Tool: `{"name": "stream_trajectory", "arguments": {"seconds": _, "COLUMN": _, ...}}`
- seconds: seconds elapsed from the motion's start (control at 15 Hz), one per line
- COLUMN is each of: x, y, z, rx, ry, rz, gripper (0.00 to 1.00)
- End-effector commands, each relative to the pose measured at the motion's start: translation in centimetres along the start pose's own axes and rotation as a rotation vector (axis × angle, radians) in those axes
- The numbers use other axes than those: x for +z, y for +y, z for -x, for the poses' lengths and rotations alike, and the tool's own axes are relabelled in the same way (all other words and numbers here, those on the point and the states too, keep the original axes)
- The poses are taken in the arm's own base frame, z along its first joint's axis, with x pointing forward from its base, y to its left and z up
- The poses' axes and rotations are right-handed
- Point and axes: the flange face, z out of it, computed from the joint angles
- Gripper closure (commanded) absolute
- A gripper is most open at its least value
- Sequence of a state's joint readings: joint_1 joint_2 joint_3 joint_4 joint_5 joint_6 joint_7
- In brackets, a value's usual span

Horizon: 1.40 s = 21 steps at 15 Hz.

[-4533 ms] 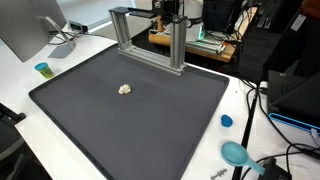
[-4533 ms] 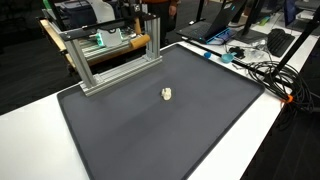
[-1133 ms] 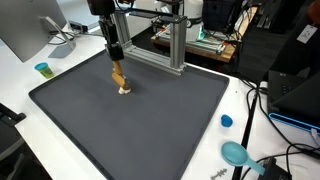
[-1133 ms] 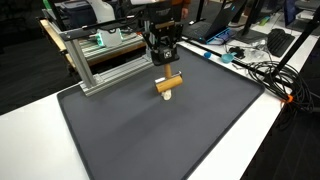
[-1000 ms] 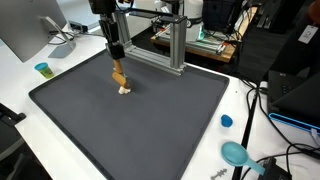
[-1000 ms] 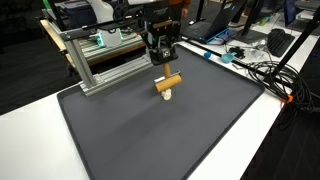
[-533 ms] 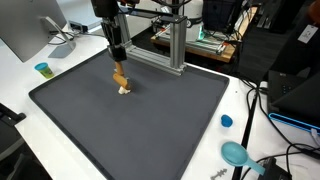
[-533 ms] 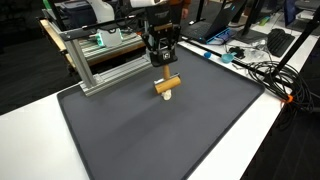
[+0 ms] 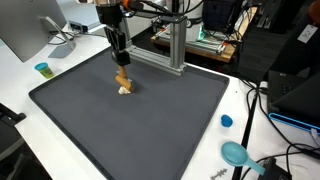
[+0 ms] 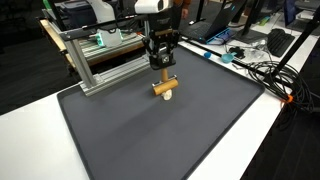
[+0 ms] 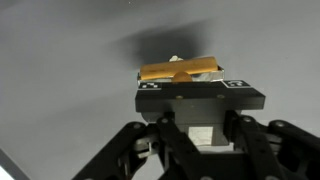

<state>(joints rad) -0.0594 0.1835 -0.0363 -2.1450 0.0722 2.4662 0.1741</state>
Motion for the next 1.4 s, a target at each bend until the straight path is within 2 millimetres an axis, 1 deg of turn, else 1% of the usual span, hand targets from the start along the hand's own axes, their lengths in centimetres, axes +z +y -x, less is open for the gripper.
{"name": "stream_trajectory", "arguments": {"seconds": 0.0, "x": 1.0, "y": -1.6, "z": 0.2, "rx": 0.000, "ry": -0.011, "rz": 0.008, "gripper": 0.78}}
{"name": "stream_trajectory", "arguments": {"seconds": 0.2, "x": 2.0, "y": -2.5, "z": 0.4, "rx": 0.015, "ry": -0.022, "rz": 0.012, "gripper": 0.78}}
{"name": "stream_trajectory", "arguments": {"seconds": 0.4, "x": 2.3, "y": -2.8, "z": 0.0, "rx": 0.054, "ry": -0.025, "rz": 0.009, "gripper": 0.78}}
{"name": "stream_trajectory", "arguments": {"seconds": 0.8, "x": 1.5, "y": -1.7, "z": -1.8, "rx": 0.139, "ry": -0.019, "rz": 0.026, "gripper": 0.78}}
{"name": "stream_trajectory", "arguments": {"seconds": 1.2, "x": 1.9, "y": -1.9, "z": -2.9, "rx": 0.170, "ry": -0.024, "rz": 0.062, "gripper": 0.78}}
{"name": "stream_trajectory", "arguments": {"seconds": 1.33, "x": 1.6, "y": -1.9, "z": -3.3, "rx": 0.194, "ry": -0.029, "rz": 0.052, "gripper": 0.78}}
